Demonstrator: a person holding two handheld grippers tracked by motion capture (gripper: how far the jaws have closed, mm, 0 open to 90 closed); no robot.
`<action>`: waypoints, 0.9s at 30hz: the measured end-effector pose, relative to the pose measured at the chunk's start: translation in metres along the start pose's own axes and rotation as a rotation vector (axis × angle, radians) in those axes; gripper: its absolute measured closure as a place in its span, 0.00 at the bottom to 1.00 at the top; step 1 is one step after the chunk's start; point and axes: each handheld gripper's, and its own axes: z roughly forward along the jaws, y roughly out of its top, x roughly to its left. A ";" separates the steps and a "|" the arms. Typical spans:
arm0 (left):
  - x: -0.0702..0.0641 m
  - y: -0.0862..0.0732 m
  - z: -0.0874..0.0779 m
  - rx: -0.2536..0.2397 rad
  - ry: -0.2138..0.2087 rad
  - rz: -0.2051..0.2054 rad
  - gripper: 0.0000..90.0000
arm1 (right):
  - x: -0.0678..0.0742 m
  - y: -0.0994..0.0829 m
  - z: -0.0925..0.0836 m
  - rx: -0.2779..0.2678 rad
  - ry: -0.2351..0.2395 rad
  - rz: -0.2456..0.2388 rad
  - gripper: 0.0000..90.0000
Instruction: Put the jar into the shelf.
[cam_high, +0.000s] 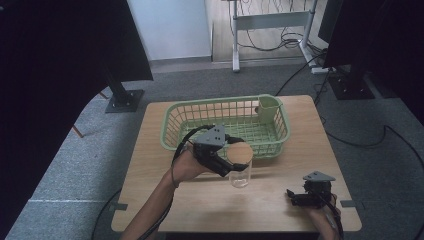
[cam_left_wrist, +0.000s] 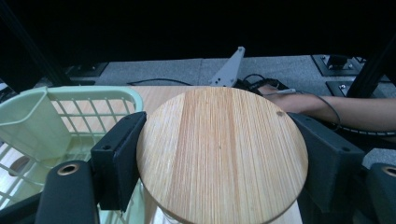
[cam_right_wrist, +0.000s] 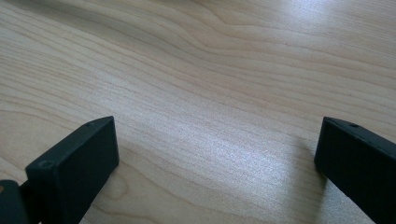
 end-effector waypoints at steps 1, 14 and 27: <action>0.002 0.002 -0.001 0.002 0.003 0.002 0.26 | 0.000 0.000 0.000 0.000 0.000 0.000 0.00; 0.027 0.027 -0.013 -0.018 0.065 -0.008 0.26 | 0.000 0.000 0.000 0.000 0.000 0.000 0.00; 0.057 0.035 -0.019 -0.030 0.134 -0.037 0.26 | 0.000 0.000 0.000 0.000 0.002 -0.001 0.00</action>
